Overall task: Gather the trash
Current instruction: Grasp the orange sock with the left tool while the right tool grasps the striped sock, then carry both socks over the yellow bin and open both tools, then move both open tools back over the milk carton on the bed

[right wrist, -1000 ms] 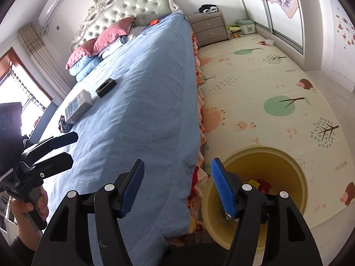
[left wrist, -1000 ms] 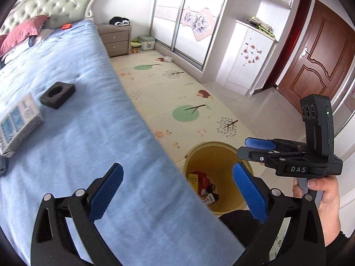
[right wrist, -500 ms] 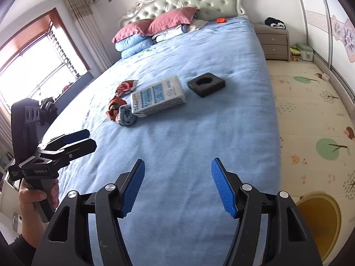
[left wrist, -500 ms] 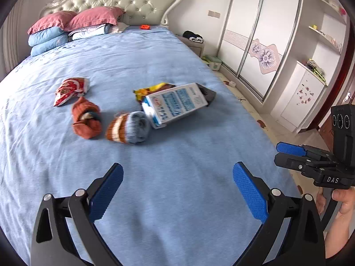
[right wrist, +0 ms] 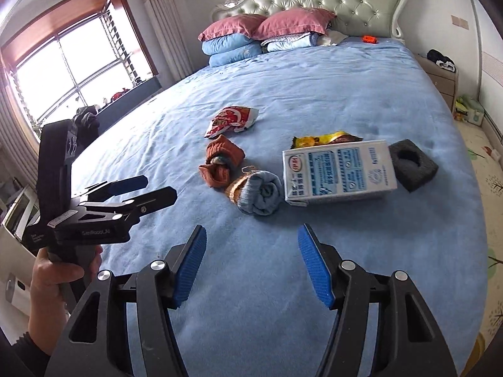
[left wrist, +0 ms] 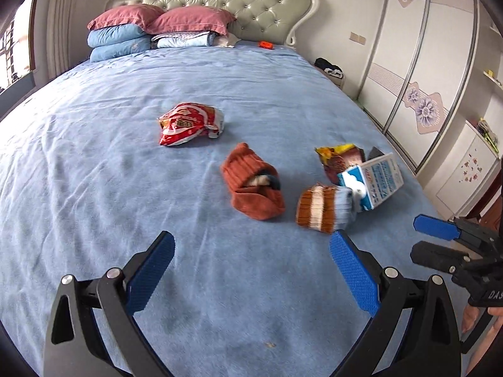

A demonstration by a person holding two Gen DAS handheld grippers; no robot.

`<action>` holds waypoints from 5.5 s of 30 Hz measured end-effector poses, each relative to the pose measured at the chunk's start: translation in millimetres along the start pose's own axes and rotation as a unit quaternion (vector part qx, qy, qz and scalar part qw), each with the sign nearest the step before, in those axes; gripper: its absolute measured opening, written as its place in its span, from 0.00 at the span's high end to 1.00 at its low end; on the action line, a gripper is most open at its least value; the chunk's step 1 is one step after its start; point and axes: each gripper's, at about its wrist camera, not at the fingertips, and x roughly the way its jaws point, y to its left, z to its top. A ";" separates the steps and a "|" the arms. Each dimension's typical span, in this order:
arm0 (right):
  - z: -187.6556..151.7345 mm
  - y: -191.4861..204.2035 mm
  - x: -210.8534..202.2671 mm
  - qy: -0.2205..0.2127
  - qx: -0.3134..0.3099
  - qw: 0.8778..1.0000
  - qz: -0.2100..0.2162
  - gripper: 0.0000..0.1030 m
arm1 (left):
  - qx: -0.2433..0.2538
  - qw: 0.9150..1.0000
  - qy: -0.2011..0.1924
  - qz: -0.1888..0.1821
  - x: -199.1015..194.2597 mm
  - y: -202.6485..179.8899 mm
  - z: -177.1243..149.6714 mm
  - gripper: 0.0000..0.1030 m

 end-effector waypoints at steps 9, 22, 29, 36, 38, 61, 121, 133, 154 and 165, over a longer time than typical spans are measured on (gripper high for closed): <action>20.2 13.5 52.4 0.019 -0.035 0.999 -0.030 0.48 | -0.032 0.999 0.001 -0.033 25.3 20.3 14.3 0.04; 33.7 -9.9 93.7 0.031 -0.016 0.998 -0.045 0.64 | -0.037 0.999 -0.001 -0.021 49.5 30.5 29.8 0.04; 32.8 -20.7 85.1 0.016 0.006 1.000 -0.018 0.70 | -0.036 0.999 0.019 -0.007 72.0 27.0 36.0 0.04; 30.4 -28.6 85.7 0.019 0.024 1.000 0.000 0.70 | -0.035 0.999 0.017 -0.028 90.9 14.4 46.1 0.10; 29.9 -29.1 86.6 0.019 0.026 0.999 0.001 0.70 | -0.021 0.999 0.025 -0.027 97.1 8.5 43.6 0.43; 0.5 -37.5 29.3 0.002 0.061 0.998 0.018 0.70 | 0.047 0.997 -0.062 -0.017 1.7 -65.0 -25.7 0.59; -334.6 -371.2 -273.3 -0.030 0.360 0.907 -0.216 0.46 | 0.238 0.910 0.237 -0.243 140.4 -535.4 -166.2 0.12; -309.8 -355.1 -285.0 -0.038 0.338 0.913 -0.223 0.47 | 0.246 0.915 0.192 -0.258 103.9 -528.1 -151.3 0.12; -154.0 -243.0 -214.3 -0.059 0.191 0.966 -0.164 0.47 | 0.189 0.967 0.048 -0.165 23.7 -330.4 -63.2 0.11; -71.9 -153.3 -118.2 -0.036 0.097 0.990 -0.099 0.47 | 0.080 0.992 0.015 -0.092 20.7 -181.5 -21.5 0.10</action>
